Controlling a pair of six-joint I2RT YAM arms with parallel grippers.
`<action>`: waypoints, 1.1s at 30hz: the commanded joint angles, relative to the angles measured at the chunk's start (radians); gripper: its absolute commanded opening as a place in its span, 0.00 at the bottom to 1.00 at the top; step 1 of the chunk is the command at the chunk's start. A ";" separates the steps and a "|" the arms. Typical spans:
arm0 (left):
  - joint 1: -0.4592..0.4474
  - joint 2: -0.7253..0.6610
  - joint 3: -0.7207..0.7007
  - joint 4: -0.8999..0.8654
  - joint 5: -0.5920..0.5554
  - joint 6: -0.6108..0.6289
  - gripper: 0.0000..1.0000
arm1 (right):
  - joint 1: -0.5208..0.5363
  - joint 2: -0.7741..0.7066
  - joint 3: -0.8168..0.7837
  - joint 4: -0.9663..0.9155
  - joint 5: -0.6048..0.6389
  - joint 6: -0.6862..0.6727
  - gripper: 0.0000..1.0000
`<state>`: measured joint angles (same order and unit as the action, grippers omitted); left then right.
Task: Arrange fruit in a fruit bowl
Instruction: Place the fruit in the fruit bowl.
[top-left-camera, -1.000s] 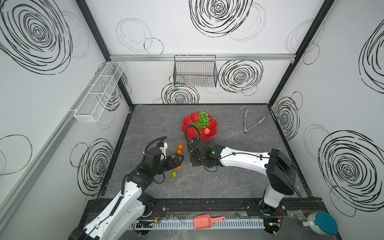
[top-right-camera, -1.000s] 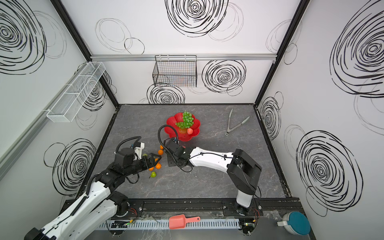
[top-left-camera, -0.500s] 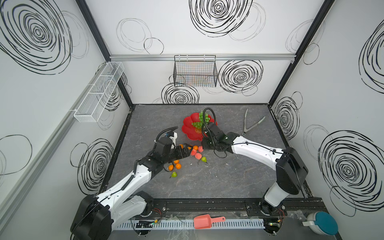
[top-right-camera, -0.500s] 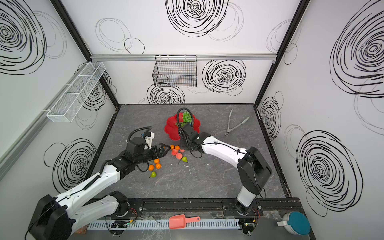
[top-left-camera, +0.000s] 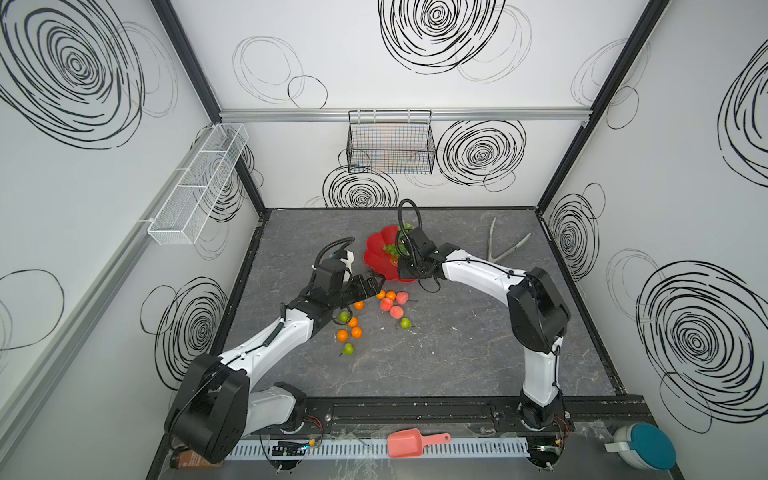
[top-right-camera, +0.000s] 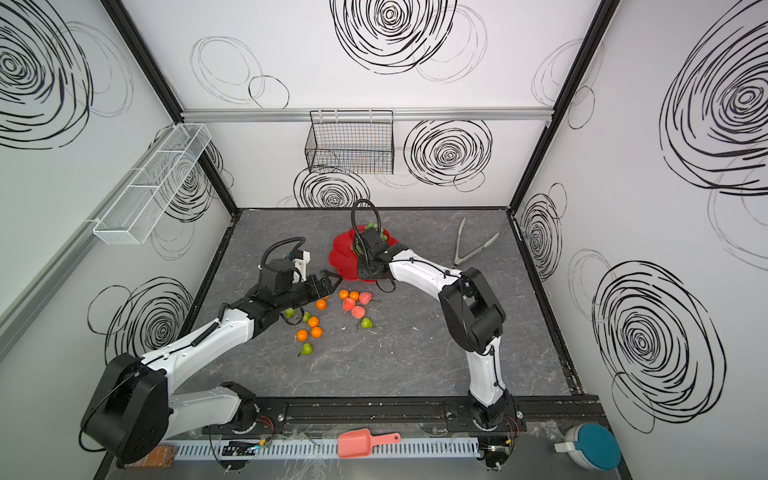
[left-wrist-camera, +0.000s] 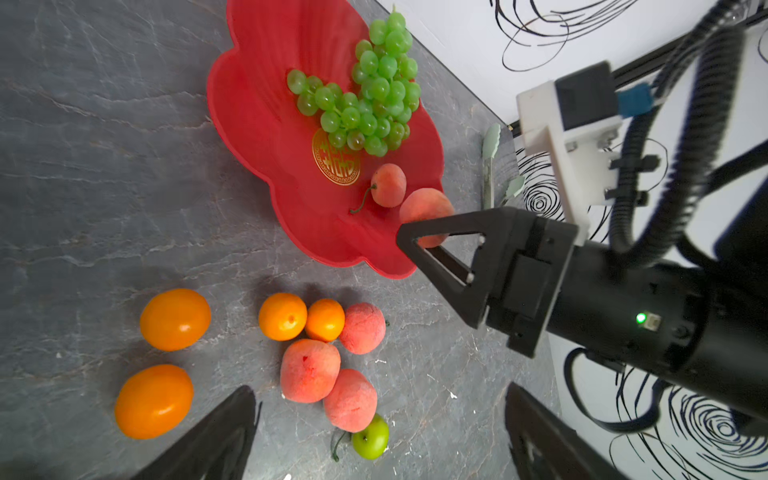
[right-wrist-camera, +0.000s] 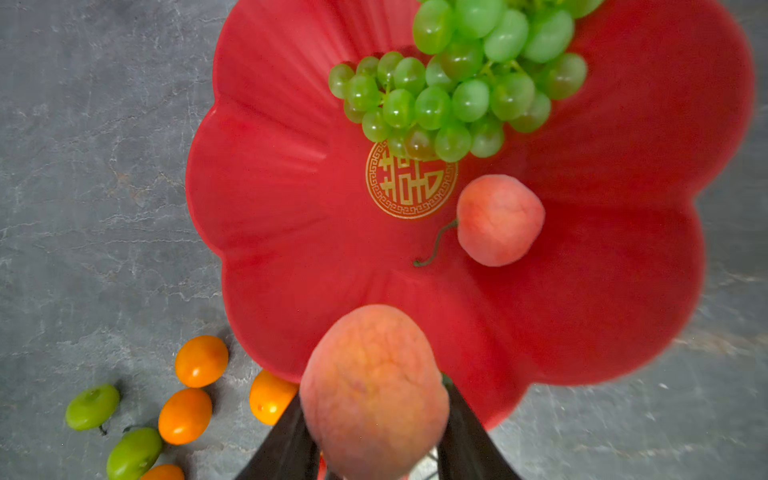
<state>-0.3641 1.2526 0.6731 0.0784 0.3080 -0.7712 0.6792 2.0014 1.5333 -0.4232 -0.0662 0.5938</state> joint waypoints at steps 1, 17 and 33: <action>0.029 0.017 0.041 0.067 0.029 0.007 0.96 | -0.004 0.056 0.072 -0.035 -0.004 -0.008 0.44; 0.075 0.050 0.057 0.069 0.056 0.027 0.96 | -0.038 0.306 0.345 -0.131 0.077 -0.017 0.45; 0.079 0.050 0.060 0.067 0.059 0.035 0.96 | -0.040 0.336 0.379 -0.153 0.094 -0.026 0.54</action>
<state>-0.2932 1.2972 0.6998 0.1043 0.3592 -0.7494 0.6403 2.3329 1.8843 -0.5426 0.0044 0.5716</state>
